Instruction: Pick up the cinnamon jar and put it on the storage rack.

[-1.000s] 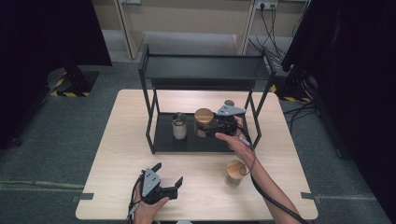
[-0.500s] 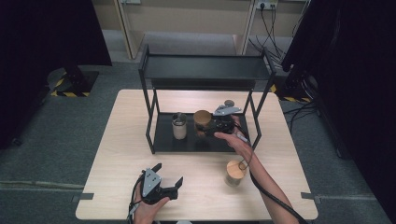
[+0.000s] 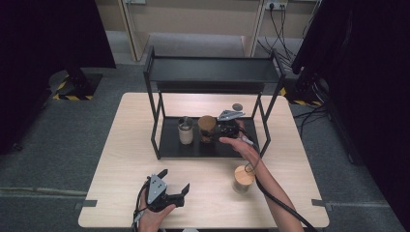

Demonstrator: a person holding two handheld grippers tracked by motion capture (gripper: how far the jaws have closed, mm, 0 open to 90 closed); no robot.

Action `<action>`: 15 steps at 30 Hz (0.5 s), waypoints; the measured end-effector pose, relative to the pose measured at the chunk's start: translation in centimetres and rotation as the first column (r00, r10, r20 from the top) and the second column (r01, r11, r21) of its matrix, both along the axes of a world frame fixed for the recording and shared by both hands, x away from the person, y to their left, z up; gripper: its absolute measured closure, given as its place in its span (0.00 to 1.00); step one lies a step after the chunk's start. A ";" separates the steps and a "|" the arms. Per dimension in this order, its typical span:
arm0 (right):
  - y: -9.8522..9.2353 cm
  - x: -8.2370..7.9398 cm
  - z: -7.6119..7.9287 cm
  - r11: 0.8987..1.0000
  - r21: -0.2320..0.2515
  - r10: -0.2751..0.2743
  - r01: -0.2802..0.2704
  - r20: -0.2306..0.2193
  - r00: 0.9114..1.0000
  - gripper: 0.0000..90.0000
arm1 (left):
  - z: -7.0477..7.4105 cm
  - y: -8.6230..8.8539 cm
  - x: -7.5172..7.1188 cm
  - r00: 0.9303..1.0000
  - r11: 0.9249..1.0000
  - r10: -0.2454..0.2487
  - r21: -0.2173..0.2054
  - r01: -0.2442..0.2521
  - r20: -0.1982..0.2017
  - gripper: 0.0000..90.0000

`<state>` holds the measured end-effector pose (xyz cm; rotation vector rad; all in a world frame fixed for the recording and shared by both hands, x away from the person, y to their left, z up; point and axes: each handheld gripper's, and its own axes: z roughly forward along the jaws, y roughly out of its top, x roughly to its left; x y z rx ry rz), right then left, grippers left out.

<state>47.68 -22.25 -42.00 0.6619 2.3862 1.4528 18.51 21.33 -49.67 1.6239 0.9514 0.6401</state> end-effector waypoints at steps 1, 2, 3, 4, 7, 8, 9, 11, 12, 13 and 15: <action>0.1 0.1 0.0 1.000 -0.009 0.000 0.000 0.002 1.000 0.29 | 0.0 0.0 0.0 1.000 1.000 -0.001 0.001 0.001 0.000 0.03; 0.1 0.2 0.0 1.000 -0.013 -0.001 0.001 0.002 1.000 0.29 | 0.0 0.0 0.0 1.000 1.000 -0.002 0.002 0.002 0.001 0.03; 0.1 0.3 0.0 1.000 -0.017 -0.002 0.002 -0.001 1.000 0.29 | 0.0 0.0 0.0 1.000 1.000 -0.003 0.003 0.003 0.001 0.03; 0.1 0.4 -0.1 1.000 -0.018 -0.001 0.001 -0.003 1.000 0.29 | 0.0 0.0 0.0 1.000 1.000 -0.003 0.003 0.003 0.001 0.03; 0.1 0.5 -0.2 0.999 -0.033 0.003 -0.004 -0.009 1.000 0.29 | 0.0 0.0 0.0 1.000 1.000 -0.004 0.003 0.004 0.001 0.03; 0.1 0.6 -0.2 0.999 -0.040 0.005 -0.005 -0.013 1.000 0.29 | 0.0 0.0 0.0 1.000 1.000 -0.004 0.003 0.004 0.002 0.03; 0.1 0.6 -0.3 0.999 -0.036 0.004 -0.005 -0.012 1.000 0.29 | 0.0 0.0 0.0 1.000 1.000 -0.005 0.003 0.005 0.001 0.03; 0.0 0.6 -0.5 0.999 -0.037 0.003 -0.004 -0.012 1.000 0.29 | 0.0 0.0 0.0 1.000 1.000 -0.005 0.002 0.005 0.001 0.03; -0.1 0.6 -0.5 0.999 -0.034 0.004 -0.005 -0.012 1.000 0.29 | 0.0 0.0 0.0 1.000 1.000 -0.005 0.002 0.005 0.001 0.03; 0.0 0.6 -0.5 0.999 -0.037 0.005 -0.005 -0.012 1.000 0.29 | 0.0 0.0 0.0 1.000 1.000 -0.005 0.001 0.005 0.001 0.03; 0.0 0.6 -0.4 0.999 -0.045 0.006 -0.006 -0.008 1.000 0.28 | 0.0 0.0 0.0 1.000 1.000 -0.004 0.001 0.004 0.001 0.03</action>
